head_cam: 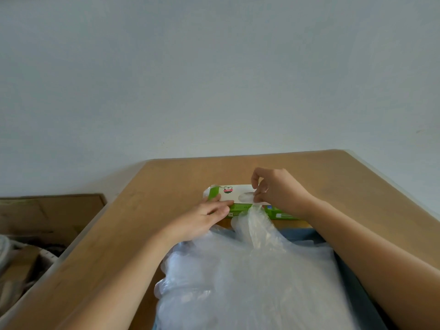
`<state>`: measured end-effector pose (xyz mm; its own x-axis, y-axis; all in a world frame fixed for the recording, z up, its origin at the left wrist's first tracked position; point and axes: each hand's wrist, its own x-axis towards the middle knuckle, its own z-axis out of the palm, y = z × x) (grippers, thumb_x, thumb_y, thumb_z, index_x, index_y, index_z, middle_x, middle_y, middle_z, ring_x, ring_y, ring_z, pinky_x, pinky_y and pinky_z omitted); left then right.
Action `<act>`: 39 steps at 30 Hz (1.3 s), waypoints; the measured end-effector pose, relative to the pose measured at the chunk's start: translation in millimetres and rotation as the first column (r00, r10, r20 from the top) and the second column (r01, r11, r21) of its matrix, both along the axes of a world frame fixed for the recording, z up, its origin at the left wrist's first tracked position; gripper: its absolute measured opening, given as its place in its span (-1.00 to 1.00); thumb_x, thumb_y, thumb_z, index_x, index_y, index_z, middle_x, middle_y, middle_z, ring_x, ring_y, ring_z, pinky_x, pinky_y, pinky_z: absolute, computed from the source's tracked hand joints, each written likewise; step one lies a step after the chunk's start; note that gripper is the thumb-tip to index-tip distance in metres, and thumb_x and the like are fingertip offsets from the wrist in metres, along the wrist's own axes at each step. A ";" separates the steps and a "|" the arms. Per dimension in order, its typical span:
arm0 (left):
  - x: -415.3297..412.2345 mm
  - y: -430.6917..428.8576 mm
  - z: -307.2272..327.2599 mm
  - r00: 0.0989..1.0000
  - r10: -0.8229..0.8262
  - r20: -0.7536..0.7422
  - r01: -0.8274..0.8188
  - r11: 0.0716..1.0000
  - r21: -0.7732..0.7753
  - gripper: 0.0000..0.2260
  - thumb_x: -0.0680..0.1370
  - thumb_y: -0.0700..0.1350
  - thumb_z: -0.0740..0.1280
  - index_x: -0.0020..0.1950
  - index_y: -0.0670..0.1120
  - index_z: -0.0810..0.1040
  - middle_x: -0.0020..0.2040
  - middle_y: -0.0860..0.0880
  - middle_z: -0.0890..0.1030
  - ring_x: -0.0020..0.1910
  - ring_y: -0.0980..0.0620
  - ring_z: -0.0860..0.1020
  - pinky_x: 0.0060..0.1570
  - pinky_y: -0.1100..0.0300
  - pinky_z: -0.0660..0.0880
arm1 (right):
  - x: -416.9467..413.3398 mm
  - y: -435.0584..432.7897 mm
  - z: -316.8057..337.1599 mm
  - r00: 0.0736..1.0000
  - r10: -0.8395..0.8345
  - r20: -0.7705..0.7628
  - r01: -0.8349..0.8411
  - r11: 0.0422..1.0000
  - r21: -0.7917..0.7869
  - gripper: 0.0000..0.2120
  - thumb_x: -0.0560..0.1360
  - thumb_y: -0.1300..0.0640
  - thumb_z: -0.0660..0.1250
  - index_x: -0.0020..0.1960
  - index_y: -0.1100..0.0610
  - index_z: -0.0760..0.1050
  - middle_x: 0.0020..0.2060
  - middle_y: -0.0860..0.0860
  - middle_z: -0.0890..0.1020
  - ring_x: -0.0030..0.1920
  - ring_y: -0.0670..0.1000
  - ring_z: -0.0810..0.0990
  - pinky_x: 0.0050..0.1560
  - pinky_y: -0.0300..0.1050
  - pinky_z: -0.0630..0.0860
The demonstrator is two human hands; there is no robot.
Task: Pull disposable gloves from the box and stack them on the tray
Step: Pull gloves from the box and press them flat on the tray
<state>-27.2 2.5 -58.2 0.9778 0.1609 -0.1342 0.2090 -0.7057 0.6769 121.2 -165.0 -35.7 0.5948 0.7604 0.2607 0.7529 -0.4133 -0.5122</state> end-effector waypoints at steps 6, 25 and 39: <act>0.8 -1.0 -4.5 0.995 0.025 0.097 -0.027 1.000 0.013 -0.60 0.60 0.14 0.13 0.45 0.22 0.29 0.57 0.10 0.06 0.54 0.17 -0.06 0.51 0.09 -0.07 | -2.8 1.1 -1.5 0.999 -0.033 0.039 0.032 0.999 0.021 -0.91 0.36 0.22 0.51 -0.18 0.14 0.60 -0.29 -0.02 0.60 -0.23 -0.02 0.55 -0.18 -0.20 0.46; -0.1 -0.2 -1.3 0.999 -0.010 0.048 0.009 1.000 0.026 -0.61 0.59 0.18 0.09 0.43 0.26 0.29 0.56 0.14 0.09 0.53 0.20 -0.04 0.52 0.09 -0.07 | 9.6 -3.0 1.2 0.997 -0.076 0.031 0.073 0.994 0.083 -0.92 0.39 0.16 0.50 -0.20 0.18 0.67 -0.34 -0.01 0.65 -0.38 -0.19 0.50 -0.33 -0.43 0.36; -1.0 -2.6 -1.8 0.998 -0.012 0.056 0.012 1.000 0.001 -0.65 0.61 0.13 0.12 0.40 0.28 0.32 0.56 0.10 0.09 0.53 0.19 -0.04 0.51 0.12 -0.09 | 21.0 -15.9 13.9 0.951 0.110 0.290 -0.136 0.988 0.071 -0.66 0.42 -0.10 0.43 0.16 -0.03 0.59 0.09 -0.11 0.59 0.10 -0.07 0.48 0.15 -0.13 0.44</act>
<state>-28.1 -0.1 -60.0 0.9856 0.1493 -0.0790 0.1623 -0.7081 0.6872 142.2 -180.9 -21.8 0.3892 0.7890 0.4754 0.9149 -0.2707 -0.2996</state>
